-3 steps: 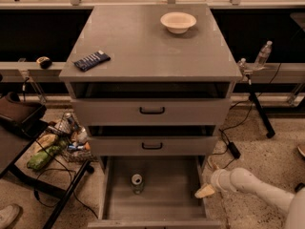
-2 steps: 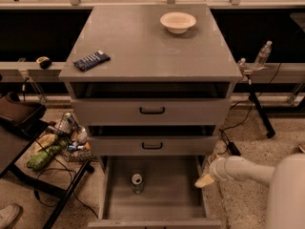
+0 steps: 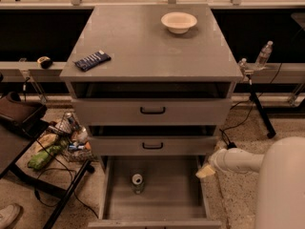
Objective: Place green can into bottom drawer
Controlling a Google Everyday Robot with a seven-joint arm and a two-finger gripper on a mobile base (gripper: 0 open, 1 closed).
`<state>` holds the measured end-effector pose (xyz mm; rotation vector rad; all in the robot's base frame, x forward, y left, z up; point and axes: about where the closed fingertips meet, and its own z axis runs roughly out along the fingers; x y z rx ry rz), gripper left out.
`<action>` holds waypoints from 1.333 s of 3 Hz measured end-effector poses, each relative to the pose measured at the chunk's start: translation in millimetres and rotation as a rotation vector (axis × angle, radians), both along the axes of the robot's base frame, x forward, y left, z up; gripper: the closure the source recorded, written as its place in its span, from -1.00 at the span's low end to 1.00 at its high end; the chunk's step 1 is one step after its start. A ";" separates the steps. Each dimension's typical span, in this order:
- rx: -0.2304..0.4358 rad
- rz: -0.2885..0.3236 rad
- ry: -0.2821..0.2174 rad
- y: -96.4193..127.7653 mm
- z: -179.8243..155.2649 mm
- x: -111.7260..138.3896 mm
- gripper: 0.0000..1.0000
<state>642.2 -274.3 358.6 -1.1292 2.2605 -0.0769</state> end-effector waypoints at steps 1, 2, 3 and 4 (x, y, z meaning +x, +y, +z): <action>-0.001 0.001 0.000 -1.7 -1.3 -1.9 -0.49; -0.077 0.079 0.095 -13.4 -15.6 -26.0 -0.02; -0.151 0.105 0.199 -51.2 -15.7 -78.9 0.44; -0.184 0.086 0.270 -83.8 -10.4 -134.9 0.87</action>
Offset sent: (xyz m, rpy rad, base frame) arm -0.0708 -0.0443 -0.0349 -0.1940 0.2720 0.1856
